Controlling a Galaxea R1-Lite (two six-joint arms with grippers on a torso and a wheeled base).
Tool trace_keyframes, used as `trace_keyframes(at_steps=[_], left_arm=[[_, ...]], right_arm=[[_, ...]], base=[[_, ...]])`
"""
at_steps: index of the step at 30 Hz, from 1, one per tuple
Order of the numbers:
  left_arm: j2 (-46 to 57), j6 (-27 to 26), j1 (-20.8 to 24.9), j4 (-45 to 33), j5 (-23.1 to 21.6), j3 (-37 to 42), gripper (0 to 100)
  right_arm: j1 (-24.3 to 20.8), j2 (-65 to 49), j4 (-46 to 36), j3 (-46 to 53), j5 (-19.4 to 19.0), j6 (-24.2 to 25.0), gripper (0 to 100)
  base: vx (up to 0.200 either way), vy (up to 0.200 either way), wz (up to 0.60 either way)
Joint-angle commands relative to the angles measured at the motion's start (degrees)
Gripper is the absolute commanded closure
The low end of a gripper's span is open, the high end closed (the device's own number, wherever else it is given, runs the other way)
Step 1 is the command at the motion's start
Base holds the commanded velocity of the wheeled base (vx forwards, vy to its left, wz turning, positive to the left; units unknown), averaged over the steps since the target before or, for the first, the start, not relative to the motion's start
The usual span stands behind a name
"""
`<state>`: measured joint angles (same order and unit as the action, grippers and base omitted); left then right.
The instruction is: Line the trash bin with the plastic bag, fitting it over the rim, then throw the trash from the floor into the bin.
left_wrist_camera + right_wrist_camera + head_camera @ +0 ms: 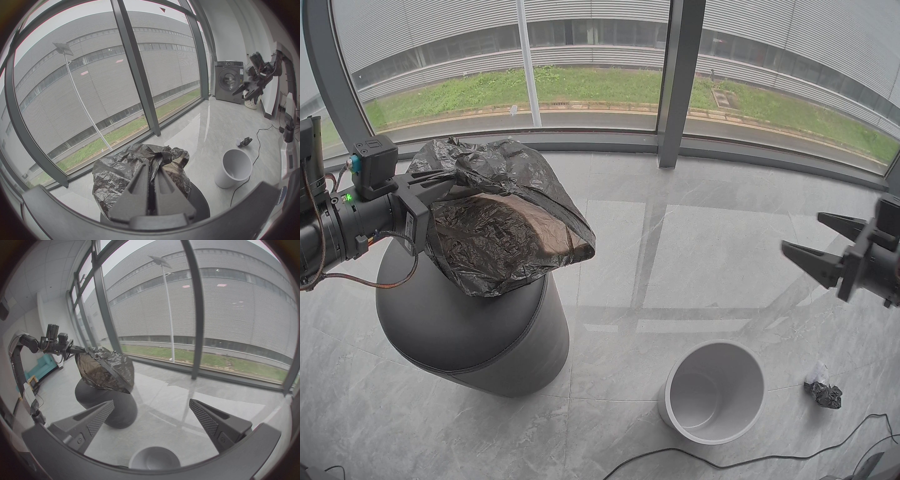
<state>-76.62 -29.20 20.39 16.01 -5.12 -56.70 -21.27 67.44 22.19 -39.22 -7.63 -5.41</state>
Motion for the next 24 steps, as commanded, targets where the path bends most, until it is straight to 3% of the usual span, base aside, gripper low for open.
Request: trace_keyframes(at_steps=[1,18,24], left_arm=[[-2.66,0.1,1.14,1.04,0.37,-5.18,100],[-4.07,0.19,1.23,2.63,0.11,-7.73,100],[-3.19,0.19,1.23,2.63,0.11,-7.37,100]], right_arm=[[-16.78,41.46,12.18,-19.41,-3.79,-1.18,0],[-15.99,54.91,18.51,-28.55,-3.44,-0.56,0],[-13.97,57.89,19.12,-35.93,-0.72,0.23,0]], base=[[0.0,0.0,0.0],[0.0,0.0,0.0],[0.0,0.0,0.0]])
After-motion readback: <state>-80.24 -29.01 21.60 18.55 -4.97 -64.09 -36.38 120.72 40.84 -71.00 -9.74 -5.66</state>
